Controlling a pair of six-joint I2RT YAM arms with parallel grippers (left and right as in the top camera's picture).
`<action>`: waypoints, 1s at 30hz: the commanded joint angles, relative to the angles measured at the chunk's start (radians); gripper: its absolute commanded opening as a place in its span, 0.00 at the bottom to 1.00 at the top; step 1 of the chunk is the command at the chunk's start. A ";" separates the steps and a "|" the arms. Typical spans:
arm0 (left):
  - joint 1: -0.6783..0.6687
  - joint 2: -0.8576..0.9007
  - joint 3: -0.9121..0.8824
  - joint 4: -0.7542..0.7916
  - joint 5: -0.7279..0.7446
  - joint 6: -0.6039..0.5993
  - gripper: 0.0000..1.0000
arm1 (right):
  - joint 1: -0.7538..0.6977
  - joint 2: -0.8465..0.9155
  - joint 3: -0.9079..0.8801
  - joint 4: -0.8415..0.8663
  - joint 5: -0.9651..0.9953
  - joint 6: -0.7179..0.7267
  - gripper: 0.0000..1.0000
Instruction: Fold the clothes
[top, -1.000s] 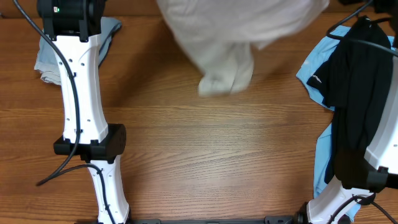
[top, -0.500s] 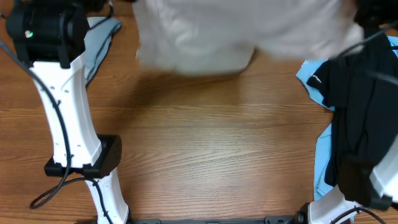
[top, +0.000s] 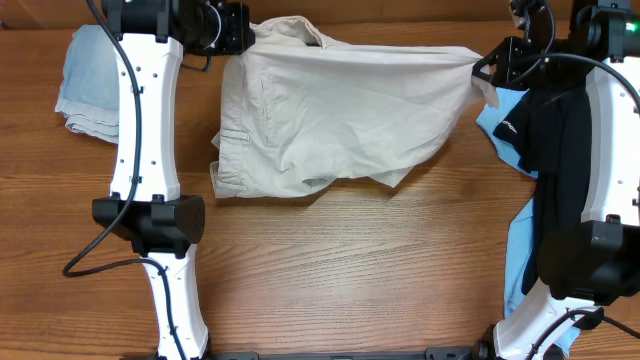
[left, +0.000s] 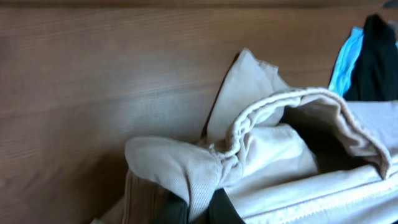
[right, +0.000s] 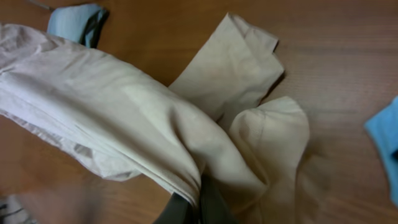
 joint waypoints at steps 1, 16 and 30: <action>0.091 -0.041 0.027 -0.057 -0.233 0.056 0.04 | -0.074 -0.066 0.008 -0.046 0.129 0.011 0.04; 0.039 -0.129 -0.071 -0.204 -0.085 0.071 0.04 | -0.053 -0.346 -0.124 -0.236 0.251 0.081 0.04; -0.135 -0.420 -0.766 -0.203 -0.231 0.043 0.04 | -0.053 -0.919 -1.007 0.108 0.318 0.294 0.55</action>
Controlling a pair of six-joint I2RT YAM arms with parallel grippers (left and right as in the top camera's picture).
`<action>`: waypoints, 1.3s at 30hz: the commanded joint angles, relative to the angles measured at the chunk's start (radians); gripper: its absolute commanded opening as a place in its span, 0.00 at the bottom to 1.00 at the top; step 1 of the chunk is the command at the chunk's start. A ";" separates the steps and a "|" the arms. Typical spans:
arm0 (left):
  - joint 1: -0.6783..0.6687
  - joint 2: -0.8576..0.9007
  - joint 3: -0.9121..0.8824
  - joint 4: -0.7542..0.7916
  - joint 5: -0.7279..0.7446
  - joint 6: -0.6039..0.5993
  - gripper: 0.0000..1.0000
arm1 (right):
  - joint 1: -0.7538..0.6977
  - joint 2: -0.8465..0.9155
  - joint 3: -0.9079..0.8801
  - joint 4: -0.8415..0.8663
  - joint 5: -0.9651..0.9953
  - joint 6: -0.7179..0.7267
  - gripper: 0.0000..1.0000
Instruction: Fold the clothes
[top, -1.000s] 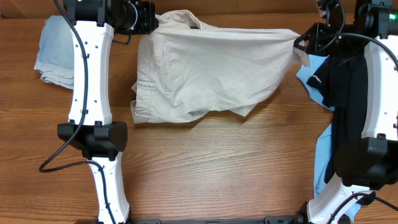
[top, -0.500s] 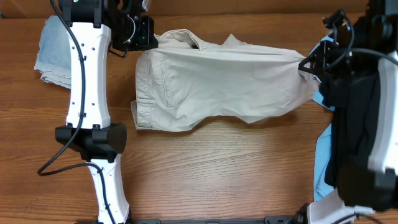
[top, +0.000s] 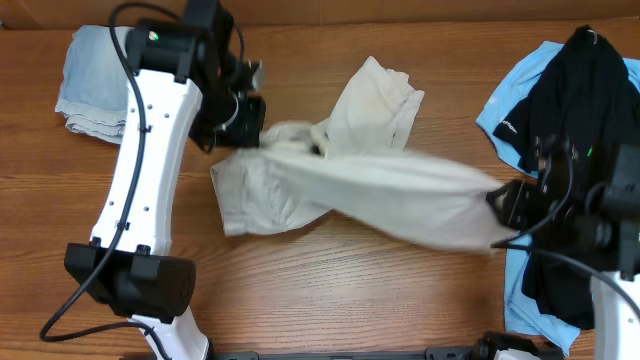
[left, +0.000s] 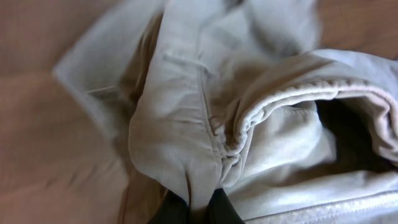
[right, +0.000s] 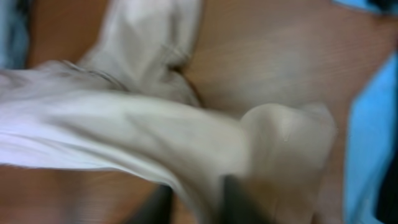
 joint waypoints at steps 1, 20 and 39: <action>-0.028 -0.034 -0.127 0.001 -0.092 0.003 0.09 | -0.014 -0.039 -0.103 0.015 0.080 0.044 0.60; -0.106 -0.032 -0.323 0.288 -0.314 -0.098 1.00 | -0.013 0.016 -0.137 0.240 0.007 0.044 0.80; 0.008 0.280 -0.324 0.608 0.119 0.344 1.00 | 0.020 0.120 -0.137 0.344 0.006 0.033 0.77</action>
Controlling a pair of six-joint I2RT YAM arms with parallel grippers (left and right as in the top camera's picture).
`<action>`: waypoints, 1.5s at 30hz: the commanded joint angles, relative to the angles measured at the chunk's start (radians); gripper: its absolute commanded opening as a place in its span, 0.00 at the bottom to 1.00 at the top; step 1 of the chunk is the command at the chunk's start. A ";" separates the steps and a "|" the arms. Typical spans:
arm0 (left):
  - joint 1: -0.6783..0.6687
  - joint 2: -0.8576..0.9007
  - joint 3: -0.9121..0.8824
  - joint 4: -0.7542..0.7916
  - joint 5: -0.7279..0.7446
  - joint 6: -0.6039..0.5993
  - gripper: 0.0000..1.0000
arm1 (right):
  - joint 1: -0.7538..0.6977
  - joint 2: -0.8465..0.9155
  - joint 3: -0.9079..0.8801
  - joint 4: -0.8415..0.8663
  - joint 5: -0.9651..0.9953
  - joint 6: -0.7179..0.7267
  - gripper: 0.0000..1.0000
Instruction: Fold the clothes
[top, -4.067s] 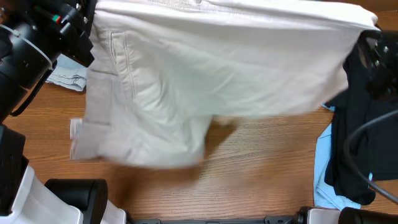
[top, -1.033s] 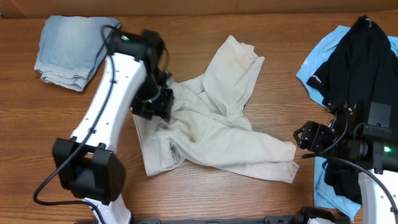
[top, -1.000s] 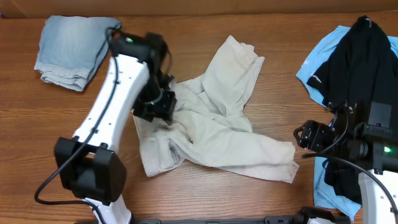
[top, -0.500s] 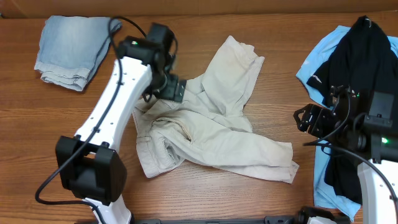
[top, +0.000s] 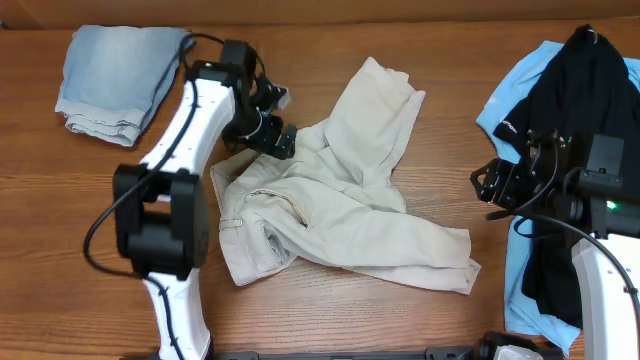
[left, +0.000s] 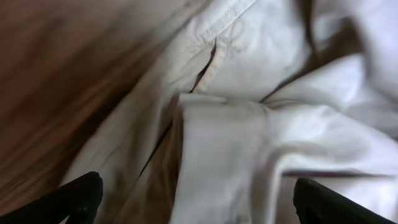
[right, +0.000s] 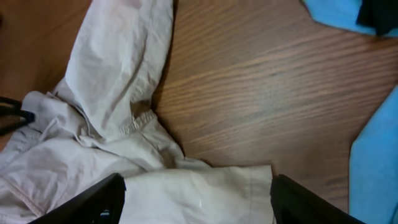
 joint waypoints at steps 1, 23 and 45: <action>-0.007 0.029 -0.005 0.006 0.067 0.064 1.00 | 0.035 0.000 0.004 0.039 -0.010 -0.003 0.76; 0.017 0.038 0.602 0.013 0.000 -0.058 0.04 | 0.180 0.166 0.005 0.383 -0.009 0.071 0.66; 0.075 0.031 0.698 -0.219 -0.187 -0.182 1.00 | 0.180 0.167 -0.003 0.323 -0.008 0.071 0.67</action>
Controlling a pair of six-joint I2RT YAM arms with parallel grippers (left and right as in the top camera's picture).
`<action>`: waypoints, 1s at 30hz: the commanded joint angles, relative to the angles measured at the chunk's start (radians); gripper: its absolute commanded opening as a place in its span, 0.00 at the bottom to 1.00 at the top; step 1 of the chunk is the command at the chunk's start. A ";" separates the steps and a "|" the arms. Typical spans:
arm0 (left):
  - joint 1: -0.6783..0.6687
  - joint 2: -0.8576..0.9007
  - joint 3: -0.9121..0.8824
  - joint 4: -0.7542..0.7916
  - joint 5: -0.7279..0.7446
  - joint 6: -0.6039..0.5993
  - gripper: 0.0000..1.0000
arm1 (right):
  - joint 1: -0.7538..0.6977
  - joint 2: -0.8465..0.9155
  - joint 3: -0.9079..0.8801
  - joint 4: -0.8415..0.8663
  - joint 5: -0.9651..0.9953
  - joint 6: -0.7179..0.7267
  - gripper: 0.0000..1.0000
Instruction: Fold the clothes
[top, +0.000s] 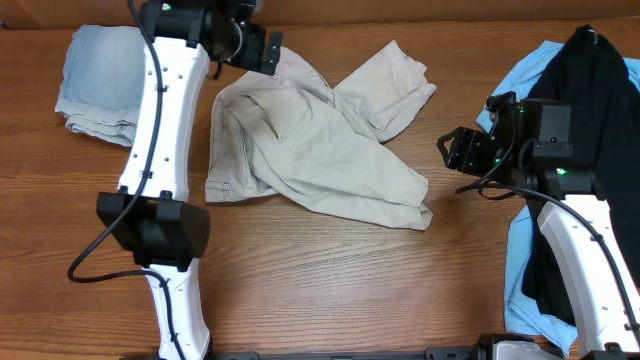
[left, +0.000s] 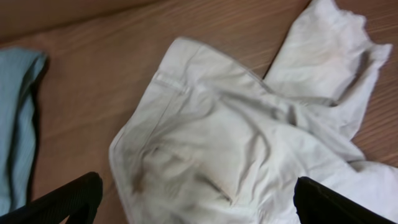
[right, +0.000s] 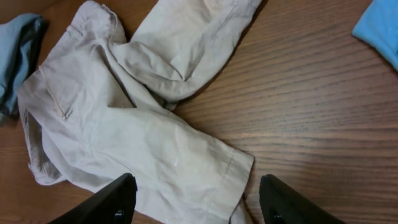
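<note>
Beige trousers (top: 310, 140) lie crumpled on the wooden table, waistband at the left, one leg crossing over the other toward the back right. They also fill the left wrist view (left: 249, 137) and the right wrist view (right: 143, 124). My left gripper (top: 268, 50) hovers open above the trousers' back left corner, its fingertips (left: 68, 199) wide apart with nothing between them. My right gripper (top: 452, 152) is open too, to the right of the trouser leg hem (right: 239, 168), fingers (right: 112, 199) spread above the cloth.
A folded light-blue denim piece (top: 98, 78) lies at the back left. A black garment (top: 570, 120) on a bright blue one (top: 520, 270) lies along the right edge. Bare wood (top: 340, 290) spans the front of the table.
The trousers have shifted toward the back and lie more gathered. My left gripper moved from low on the cloth to the back left, higher. My right gripper moved left and back, nearer the hem.
Both grippers first held the trousers stretched between them at the back of the table. They then carried them toward the front, still held. By the last earlier moment both were open and the trousers lay spread; now they lie farther back, with both grippers open above.
</note>
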 joint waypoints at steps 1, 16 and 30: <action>0.043 -0.007 -0.002 -0.033 -0.052 -0.032 1.00 | 0.004 -0.008 -0.005 -0.011 -0.001 0.000 0.67; 0.072 0.166 -0.103 -0.093 -0.096 -0.032 0.84 | 0.004 0.073 -0.005 -0.089 -0.001 -0.012 0.68; 0.064 0.278 -0.103 -0.122 0.012 -0.029 0.18 | 0.004 0.079 -0.005 -0.090 -0.002 -0.011 0.68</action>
